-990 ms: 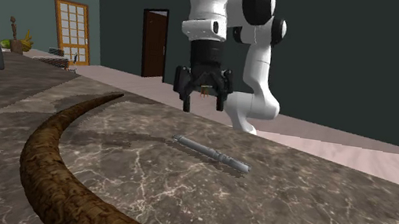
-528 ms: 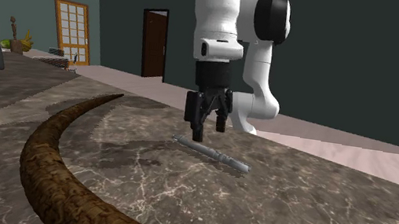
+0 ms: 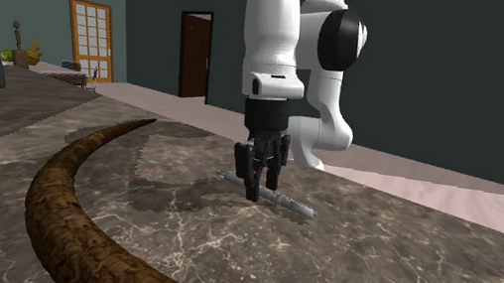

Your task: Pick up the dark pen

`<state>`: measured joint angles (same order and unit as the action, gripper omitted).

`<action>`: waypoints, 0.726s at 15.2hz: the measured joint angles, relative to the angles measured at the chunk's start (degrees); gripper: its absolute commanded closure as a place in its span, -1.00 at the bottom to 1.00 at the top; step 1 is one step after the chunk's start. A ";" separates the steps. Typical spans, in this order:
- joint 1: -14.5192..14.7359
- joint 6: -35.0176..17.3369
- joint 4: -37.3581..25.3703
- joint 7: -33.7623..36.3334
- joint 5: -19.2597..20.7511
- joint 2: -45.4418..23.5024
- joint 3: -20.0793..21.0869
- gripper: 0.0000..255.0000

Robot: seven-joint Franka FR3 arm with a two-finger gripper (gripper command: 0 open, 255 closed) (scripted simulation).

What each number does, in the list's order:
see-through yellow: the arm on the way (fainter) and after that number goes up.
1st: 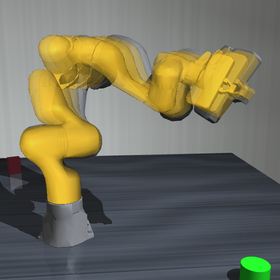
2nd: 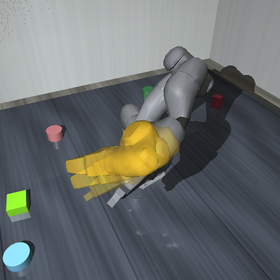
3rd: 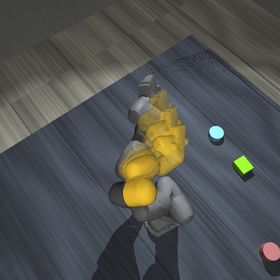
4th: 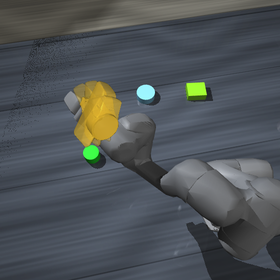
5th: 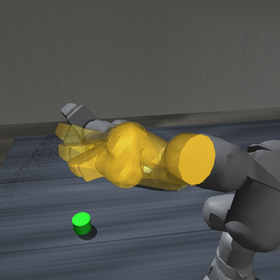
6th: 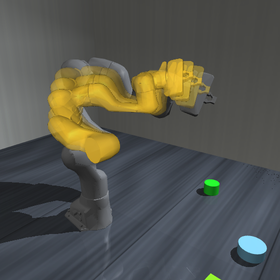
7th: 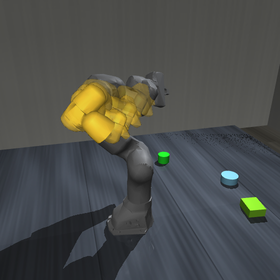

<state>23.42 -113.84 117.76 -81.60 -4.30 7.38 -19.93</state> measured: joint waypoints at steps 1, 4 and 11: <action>0.00 -0.03 0.00 -0.02 -0.01 0.02 -0.01 1.00; -0.01 -0.07 -0.02 -0.04 -0.02 0.04 -0.01 1.00; 0.00 0.67 -0.59 0.09 0.07 0.15 0.02 1.00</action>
<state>23.42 -113.17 117.17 -81.51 -4.23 7.53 -19.91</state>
